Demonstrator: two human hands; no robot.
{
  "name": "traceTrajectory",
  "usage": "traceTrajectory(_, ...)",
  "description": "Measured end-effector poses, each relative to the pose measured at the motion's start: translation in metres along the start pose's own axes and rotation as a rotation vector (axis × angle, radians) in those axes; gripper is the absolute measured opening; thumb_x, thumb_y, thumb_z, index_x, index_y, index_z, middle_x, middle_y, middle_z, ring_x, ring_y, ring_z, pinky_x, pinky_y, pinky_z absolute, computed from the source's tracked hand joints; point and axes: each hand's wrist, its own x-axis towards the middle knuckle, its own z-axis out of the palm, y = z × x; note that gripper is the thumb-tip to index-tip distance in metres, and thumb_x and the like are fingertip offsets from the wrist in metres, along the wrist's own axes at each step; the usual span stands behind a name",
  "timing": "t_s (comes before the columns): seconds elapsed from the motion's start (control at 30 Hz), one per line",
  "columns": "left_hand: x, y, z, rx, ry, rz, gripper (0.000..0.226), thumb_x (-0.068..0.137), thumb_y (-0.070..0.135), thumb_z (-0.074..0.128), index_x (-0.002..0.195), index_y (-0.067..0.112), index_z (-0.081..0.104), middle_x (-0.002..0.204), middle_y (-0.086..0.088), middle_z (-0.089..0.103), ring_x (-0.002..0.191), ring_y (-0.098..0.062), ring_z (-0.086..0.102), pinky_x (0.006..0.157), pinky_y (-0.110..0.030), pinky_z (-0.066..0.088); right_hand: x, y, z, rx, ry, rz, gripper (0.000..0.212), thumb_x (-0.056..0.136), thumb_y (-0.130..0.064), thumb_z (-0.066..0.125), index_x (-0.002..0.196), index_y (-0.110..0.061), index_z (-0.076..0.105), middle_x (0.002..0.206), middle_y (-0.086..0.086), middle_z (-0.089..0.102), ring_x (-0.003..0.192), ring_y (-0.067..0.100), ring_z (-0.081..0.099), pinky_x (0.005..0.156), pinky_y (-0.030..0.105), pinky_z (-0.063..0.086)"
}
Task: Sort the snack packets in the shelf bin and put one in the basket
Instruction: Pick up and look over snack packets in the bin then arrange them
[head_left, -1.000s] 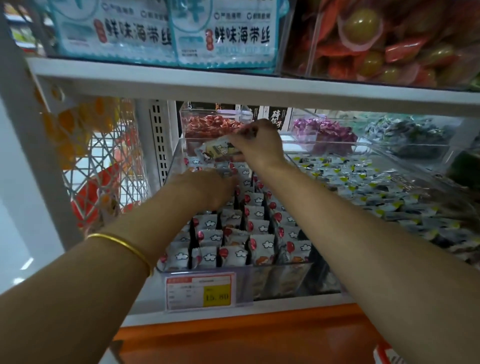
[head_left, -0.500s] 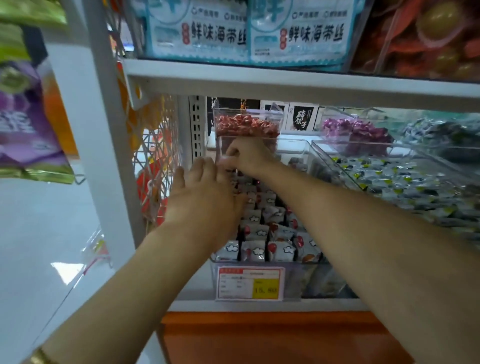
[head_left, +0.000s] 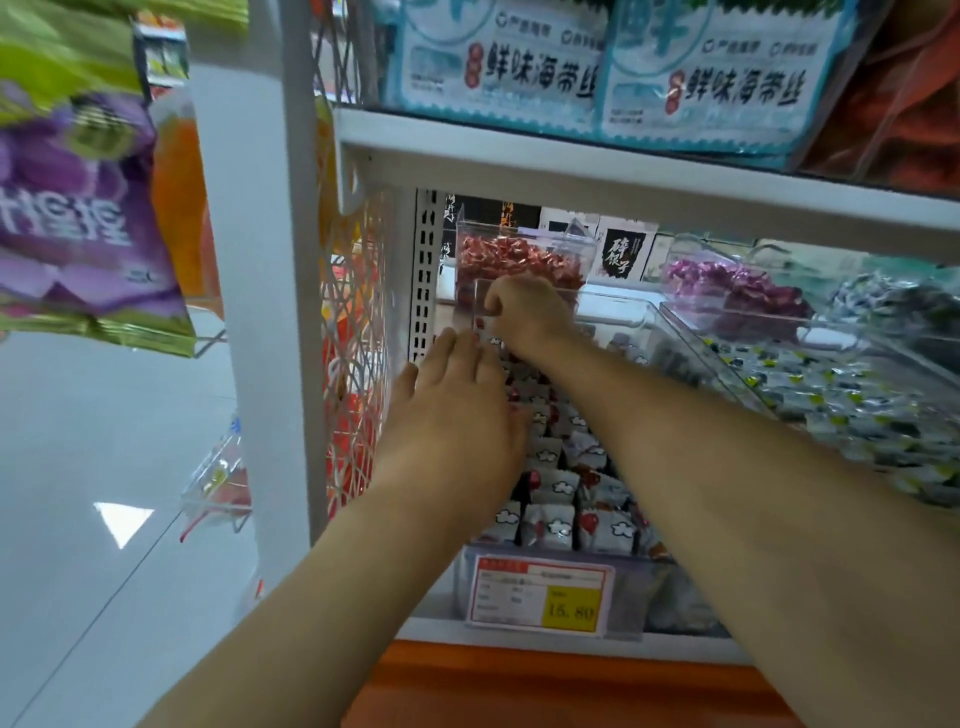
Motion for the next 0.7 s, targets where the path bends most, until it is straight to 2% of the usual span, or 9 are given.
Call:
traceTrajectory(0.1,0.0,0.0,0.0,-0.022,0.0,0.005,0.063,0.098,0.042,0.027,0.149,0.013,0.004,0.158,-0.004,0.0,0.144,-0.018,-0.008,0.116,-0.038,0.001,0.008,0.002,0.004,-0.005,-0.061,0.102,0.015,0.089,-0.02,0.059,0.097,-0.009,0.065,0.106,0.009,0.061,0.103,0.024,0.056,0.092,0.042,0.049)
traceTrajectory(0.23,0.0,0.0,0.001,-0.043,0.004,0.008,0.062,0.098,0.04,0.028,0.149,0.013,0.006,0.158,-0.006,0.001,0.144,-0.019,-0.007,0.116,-0.037,0.001,0.013,0.002,0.009,-0.012,-0.098,0.135,0.018,0.092,-0.016,0.054,0.099,-0.005,0.066,0.11,0.012,0.064,0.112,0.028,0.054,0.096,0.045,0.046)
traceTrajectory(0.33,0.0,0.001,0.002,-0.058,0.015,0.013,0.062,0.098,0.04,0.029,0.149,0.012,0.008,0.158,-0.007,0.003,0.144,-0.02,-0.005,0.116,-0.037,0.002,0.011,0.002,0.007,0.002,-0.083,0.128,0.017,0.091,-0.016,0.055,0.098,-0.005,0.066,0.107,0.01,0.064,0.105,0.026,0.058,0.094,0.044,0.048)
traceTrajectory(0.43,0.0,0.001,0.002,-0.069,0.021,0.014,0.061,0.098,0.041,0.029,0.149,0.012,0.01,0.158,-0.007,0.004,0.144,-0.02,-0.002,0.116,-0.036,0.004,0.006,0.001,-0.001,0.083,0.098,0.096,0.017,0.095,-0.016,0.049,0.094,-0.006,0.062,0.099,0.009,0.064,0.092,0.021,0.06,0.082,0.034,0.051)
traceTrajectory(0.5,0.001,0.001,0.003,-0.081,0.037,0.017,0.06,0.098,0.04,0.03,0.148,0.012,0.012,0.157,-0.007,0.006,0.144,-0.02,-0.001,0.116,-0.036,0.005,0.0,0.0,-0.01,0.229,0.254,0.111,0.018,0.097,-0.016,0.045,0.094,-0.004,0.058,0.095,0.01,0.063,0.083,0.018,0.059,0.07,0.028,0.047)
traceTrajectory(0.6,0.001,0.001,0.001,-0.113,0.026,0.015,0.06,0.097,0.041,0.032,0.148,0.014,0.014,0.157,-0.006,0.007,0.144,-0.021,0.0,0.116,-0.037,0.006,-0.02,0.001,-0.029,0.434,0.46,0.174,0.02,0.098,-0.015,0.044,0.1,0.001,0.054,0.099,0.012,0.062,0.083,0.018,0.057,0.068,0.021,0.042)
traceTrajectory(0.7,-0.002,0.001,-0.004,-0.097,0.013,-0.007,0.061,0.096,0.044,0.032,0.148,0.016,0.013,0.158,-0.005,0.008,0.144,-0.023,0.001,0.116,-0.043,0.006,-0.057,0.003,-0.053,0.634,0.602,0.246,0.009,0.097,-0.009,0.046,0.096,-0.003,0.053,0.086,0.002,0.056,0.074,0.014,0.052,0.059,0.007,0.036)
